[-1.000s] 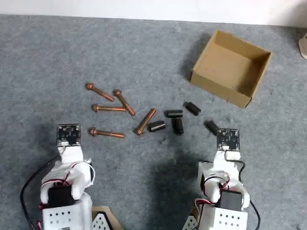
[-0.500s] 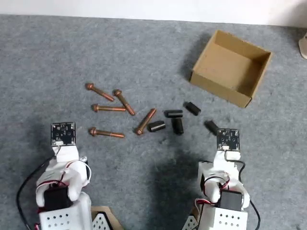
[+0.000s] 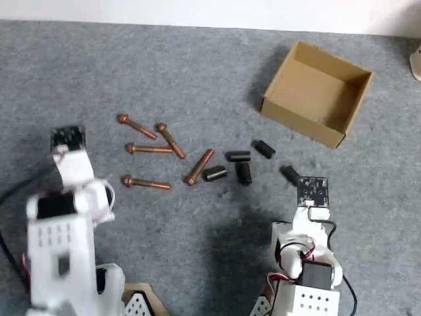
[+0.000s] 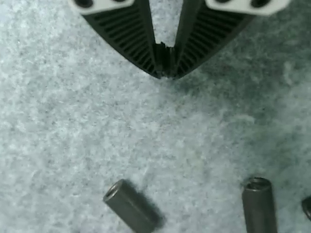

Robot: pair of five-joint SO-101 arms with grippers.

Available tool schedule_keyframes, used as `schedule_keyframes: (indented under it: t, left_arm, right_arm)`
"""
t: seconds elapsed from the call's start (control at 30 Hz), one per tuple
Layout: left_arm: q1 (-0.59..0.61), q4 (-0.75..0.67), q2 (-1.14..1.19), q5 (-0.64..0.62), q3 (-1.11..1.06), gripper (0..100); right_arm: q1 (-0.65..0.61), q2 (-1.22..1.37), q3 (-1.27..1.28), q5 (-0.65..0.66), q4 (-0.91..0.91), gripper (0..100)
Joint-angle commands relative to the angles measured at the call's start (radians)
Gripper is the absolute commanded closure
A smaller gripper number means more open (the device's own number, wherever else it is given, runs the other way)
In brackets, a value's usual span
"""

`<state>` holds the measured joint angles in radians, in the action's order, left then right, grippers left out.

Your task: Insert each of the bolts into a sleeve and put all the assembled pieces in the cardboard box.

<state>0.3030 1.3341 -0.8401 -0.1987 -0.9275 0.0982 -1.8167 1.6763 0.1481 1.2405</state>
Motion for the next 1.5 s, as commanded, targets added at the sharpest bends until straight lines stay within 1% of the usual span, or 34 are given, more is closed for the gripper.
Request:
schedule_keyframes:
  t: [0.0, 0.07, 0.1, 0.23, 0.3, 0.4, 0.47, 0.5, 0.7, 0.8, 0.83, 0.97, 1.07, 1.17, 1.23, 1.47]
  left_arm:
    - [0.001, 0.002, 0.223, -0.124, 0.173, 99]
    - [-0.012, 0.0, 0.297, -0.169, 0.223, 99]
    - [-0.036, 0.0, 0.321, -0.192, 0.246, 99]
    - [-0.099, -0.002, 0.358, -0.262, 0.269, 99]
    - [-0.114, 0.0, 0.358, -0.359, 0.265, 99]
    - [-0.113, 0.006, 0.361, -0.568, 0.265, 99]
    - [-0.131, 0.006, 0.366, -0.649, 0.262, 99]
    - [-0.136, 0.003, 0.366, -0.666, 0.255, 99]
    - [-0.156, -0.009, 0.367, -0.674, 0.226, 99]
    - [-0.176, -0.089, 0.369, -0.675, 0.205, 99]
    - [-0.179, -0.129, 0.367, -0.697, 0.183, 99]
    - [-0.173, -0.31, 0.367, -0.921, 0.11, 99]
    - [-0.179, -0.387, 0.367, -1.0, 0.077, 98]
    - [-0.179, -0.399, 0.367, -1.089, 0.074, 89]
    - [-0.179, -0.4, 0.367, -1.108, 0.074, 86]
    - [-0.179, -0.397, 0.371, -1.224, 0.074, 86]
  right_arm:
    - [-0.004, -0.012, 0.113, 0.0, -0.001, 99.4]
    - [-0.004, -0.012, 0.113, 0.0, -0.001, 99.4]
    - [-0.004, -0.012, 0.113, 0.0, -0.001, 99.4]
    - [-0.004, -0.012, 0.113, 0.0, -0.001, 99.4]
    - [-0.004, -0.012, 0.113, 0.0, -0.001, 99.4]
    - [-0.004, -0.012, 0.113, 0.0, -0.001, 99.4]
    - [-0.004, -0.012, 0.113, 0.0, -0.001, 99.4]
    - [-0.004, -0.012, 0.113, 0.0, -0.001, 99.4]
    - [-0.004, -0.012, 0.113, 0.0, -0.001, 99.4]
    - [-0.004, -0.012, 0.113, 0.002, -0.001, 99.4]
    - [-0.004, -0.012, 0.113, 0.002, -0.001, 99.4]
    - [-0.004, -0.012, 0.113, 0.002, -0.001, 99.4]
    - [-0.004, -0.012, 0.113, 0.002, -0.001, 99.4]
    - [-0.004, -0.012, 0.113, 0.002, -0.001, 99.4]
    - [-0.004, -0.012, 0.113, 0.002, -0.001, 99.4]
    - [-0.004, -0.012, 0.113, 0.002, -0.001, 99.4]
